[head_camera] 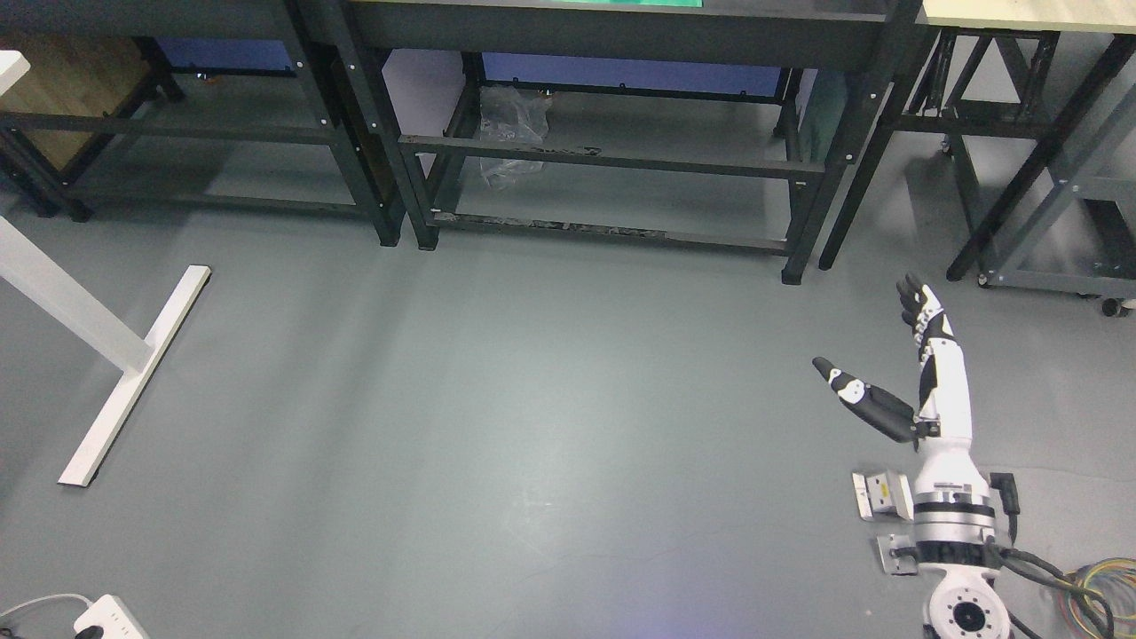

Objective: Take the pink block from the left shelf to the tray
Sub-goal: 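Drive toward the black shelf while raising the right hand forward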

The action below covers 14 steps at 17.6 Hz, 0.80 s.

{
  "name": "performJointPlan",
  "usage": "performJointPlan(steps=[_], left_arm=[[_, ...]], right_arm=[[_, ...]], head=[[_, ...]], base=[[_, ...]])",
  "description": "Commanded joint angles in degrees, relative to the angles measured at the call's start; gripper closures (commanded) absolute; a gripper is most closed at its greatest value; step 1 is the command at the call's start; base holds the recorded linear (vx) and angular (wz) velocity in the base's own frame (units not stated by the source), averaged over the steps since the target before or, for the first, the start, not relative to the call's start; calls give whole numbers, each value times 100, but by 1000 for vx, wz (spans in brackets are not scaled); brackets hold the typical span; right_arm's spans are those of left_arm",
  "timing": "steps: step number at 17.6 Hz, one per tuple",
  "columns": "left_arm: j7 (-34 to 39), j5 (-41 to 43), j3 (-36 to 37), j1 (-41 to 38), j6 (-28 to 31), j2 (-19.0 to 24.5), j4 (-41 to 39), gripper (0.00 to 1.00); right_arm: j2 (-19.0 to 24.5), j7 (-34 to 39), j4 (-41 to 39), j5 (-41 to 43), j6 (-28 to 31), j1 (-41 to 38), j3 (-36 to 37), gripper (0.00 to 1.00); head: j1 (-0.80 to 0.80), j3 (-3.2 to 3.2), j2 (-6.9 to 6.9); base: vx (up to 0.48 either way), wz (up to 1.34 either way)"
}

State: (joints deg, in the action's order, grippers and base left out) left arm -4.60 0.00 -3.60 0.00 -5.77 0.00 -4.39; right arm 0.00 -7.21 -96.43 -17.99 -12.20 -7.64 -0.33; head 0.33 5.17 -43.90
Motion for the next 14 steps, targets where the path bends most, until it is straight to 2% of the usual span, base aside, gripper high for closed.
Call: performJointPlan(steps=[1, 4, 7, 14], left_arm=[[3, 9, 0, -53, -3, 100, 0, 0], [3, 9, 0, -53, -3, 100, 0, 0], [3, 9, 0, -53, -3, 100, 0, 0], [3, 9, 0, -53, -3, 100, 0, 0]], right_arm=[[-100, -326, -8, -4853, 401, 113, -327, 9], [-100, -246, -183, -4784, 411, 70, -354, 8], [-100, -369, -227, -4522, 175, 69, -354, 0], [-100, -308, -228, -4380, 147, 113, -336, 1]], head=[[0, 0, 0], [0, 0, 0], [0, 0, 0], [0, 0, 0]], base=[[37, 15], [85, 40], [112, 33], [153, -20]])
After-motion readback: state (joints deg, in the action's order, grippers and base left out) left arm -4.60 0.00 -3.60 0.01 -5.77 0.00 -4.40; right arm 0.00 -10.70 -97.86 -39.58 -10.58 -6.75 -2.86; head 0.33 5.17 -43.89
